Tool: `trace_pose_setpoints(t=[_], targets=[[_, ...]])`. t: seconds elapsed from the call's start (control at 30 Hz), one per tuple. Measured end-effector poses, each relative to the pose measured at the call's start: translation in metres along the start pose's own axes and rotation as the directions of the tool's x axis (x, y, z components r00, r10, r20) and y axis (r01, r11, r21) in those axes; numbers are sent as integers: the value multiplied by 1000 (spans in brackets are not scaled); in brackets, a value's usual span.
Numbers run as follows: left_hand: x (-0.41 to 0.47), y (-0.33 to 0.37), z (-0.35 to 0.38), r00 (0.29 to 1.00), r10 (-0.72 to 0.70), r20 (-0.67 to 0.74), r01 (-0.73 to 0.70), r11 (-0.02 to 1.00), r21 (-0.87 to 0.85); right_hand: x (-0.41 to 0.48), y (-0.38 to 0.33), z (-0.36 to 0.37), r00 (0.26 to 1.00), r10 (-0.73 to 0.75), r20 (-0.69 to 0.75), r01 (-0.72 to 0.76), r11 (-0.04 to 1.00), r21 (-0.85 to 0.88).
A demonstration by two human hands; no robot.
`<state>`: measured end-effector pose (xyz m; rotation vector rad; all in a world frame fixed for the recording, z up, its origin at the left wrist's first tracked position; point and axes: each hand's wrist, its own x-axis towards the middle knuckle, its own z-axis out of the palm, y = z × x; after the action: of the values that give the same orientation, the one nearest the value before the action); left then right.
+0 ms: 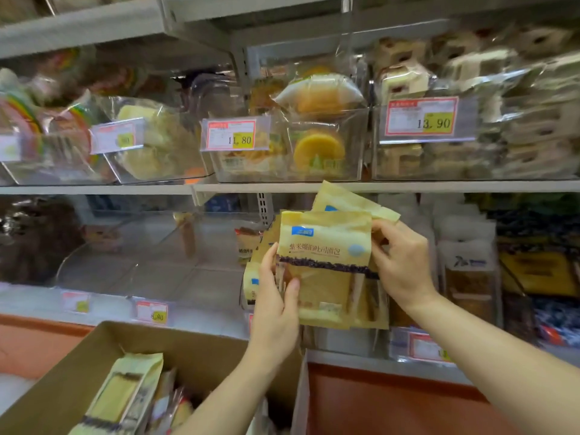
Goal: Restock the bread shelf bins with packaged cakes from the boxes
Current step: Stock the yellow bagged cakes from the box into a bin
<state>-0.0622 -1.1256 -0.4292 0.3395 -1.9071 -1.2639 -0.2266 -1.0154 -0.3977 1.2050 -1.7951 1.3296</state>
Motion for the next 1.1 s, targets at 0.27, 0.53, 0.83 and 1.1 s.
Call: trace_pose_setpoints(t=[0.27,0.53,0.83,1.1], targets=[[-1,-7,-20,998,-32,-51,33,999,15,7,4,3,995,93,40,-95,995,38],[-12,-9,-27,996,-86,-34,87,995,43,11,-8,-10,945,260,199,-256,966,-44],[-21,-5,-41,994,-98,-40,100,993,55,10,-2,-15,625,431,651,-448,881,-153],[-22,-8,-45,993,-100,-67,104,993,61,3,-9,-8,628,503,594,-420,861,-286]])
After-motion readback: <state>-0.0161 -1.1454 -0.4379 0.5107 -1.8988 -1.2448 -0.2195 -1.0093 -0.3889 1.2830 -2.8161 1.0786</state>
